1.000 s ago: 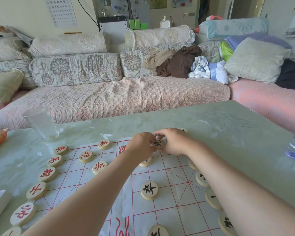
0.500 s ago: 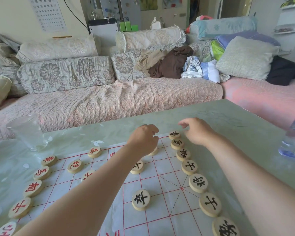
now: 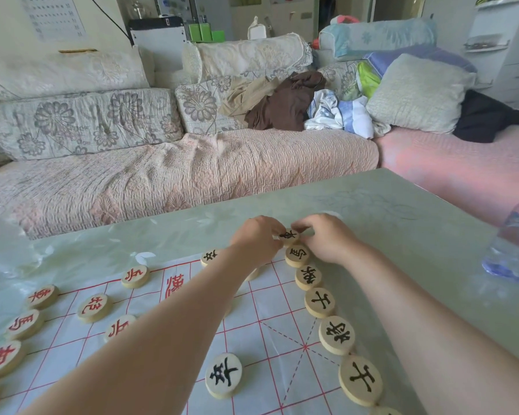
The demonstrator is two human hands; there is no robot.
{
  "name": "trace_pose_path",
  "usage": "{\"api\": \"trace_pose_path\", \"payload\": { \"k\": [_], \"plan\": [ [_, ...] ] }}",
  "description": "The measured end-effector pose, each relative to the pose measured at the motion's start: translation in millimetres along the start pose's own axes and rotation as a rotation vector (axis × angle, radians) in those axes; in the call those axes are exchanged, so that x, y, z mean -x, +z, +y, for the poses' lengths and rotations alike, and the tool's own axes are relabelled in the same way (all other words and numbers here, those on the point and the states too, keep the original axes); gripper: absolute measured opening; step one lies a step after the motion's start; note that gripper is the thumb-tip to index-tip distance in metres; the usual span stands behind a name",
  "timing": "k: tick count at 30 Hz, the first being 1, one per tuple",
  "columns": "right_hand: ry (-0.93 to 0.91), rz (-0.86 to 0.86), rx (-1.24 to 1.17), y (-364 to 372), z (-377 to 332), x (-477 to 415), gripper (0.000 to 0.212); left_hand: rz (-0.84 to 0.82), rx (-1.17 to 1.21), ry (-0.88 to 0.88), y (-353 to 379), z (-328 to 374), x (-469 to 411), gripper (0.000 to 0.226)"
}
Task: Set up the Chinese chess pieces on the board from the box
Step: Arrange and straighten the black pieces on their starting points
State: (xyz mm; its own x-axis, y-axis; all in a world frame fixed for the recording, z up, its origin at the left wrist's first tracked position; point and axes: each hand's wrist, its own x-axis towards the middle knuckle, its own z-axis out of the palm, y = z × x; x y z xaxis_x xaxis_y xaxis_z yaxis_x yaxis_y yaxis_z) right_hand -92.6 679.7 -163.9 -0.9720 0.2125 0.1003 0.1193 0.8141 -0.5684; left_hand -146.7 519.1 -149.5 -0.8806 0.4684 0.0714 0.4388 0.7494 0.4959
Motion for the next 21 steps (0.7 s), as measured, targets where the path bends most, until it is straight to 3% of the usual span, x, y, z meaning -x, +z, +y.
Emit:
{"api": "trace_pose_path", "payload": {
  "k": [21],
  "plan": [
    [-0.025,-0.003,-0.083,-10,-2,8,0.040,0.053,-0.019,0.004,1,3,10,0.039]
  ]
}}
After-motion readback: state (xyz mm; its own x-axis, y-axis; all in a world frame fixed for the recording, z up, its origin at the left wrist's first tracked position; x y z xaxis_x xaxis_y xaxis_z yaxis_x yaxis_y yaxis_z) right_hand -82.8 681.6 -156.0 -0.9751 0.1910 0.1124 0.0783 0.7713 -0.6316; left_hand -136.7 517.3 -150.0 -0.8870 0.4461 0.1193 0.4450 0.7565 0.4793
